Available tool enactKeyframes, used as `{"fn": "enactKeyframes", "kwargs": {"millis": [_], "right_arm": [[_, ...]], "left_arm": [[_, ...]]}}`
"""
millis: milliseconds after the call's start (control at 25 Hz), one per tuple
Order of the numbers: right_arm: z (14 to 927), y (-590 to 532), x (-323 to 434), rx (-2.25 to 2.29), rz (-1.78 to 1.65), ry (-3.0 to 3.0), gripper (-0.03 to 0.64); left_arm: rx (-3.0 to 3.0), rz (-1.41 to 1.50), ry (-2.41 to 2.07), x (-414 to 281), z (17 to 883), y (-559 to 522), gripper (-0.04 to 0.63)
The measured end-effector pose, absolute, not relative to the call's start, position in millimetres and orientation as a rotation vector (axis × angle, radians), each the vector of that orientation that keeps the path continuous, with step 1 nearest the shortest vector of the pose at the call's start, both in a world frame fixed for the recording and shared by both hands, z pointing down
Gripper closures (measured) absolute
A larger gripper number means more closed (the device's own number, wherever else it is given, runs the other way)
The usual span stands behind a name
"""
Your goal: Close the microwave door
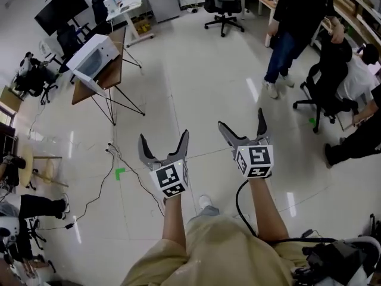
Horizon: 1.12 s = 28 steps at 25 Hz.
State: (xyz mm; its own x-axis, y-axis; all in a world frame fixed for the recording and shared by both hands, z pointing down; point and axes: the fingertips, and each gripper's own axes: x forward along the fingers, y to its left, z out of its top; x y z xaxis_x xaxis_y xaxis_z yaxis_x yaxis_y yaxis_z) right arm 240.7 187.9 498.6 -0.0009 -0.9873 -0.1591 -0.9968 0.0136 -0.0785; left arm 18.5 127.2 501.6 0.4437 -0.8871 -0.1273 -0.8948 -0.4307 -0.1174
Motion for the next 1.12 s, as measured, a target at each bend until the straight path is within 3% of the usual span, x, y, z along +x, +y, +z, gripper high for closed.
{"fn": "enactKeyframes", "kwargs": {"millis": [640,840,1120], "right_arm": [[461.2,59.3,-17.1,-1.613,0.089,2.433,0.035],[469.2,35.0,-53.9,-1.514,0.081,2.512,0.037],[479.3,-11.7,-53.8,-1.42,0.056,2.55,0.05]], "left_arm": [[-2.236,0.102,1.901,-222.8,470.0,77.6,0.002],[-2.163,0.116,2.006,-259.5,474.2,68.2,0.003],[-2.126,0.135,2.052,-259.3,491.6,27.5,0.003]]}}
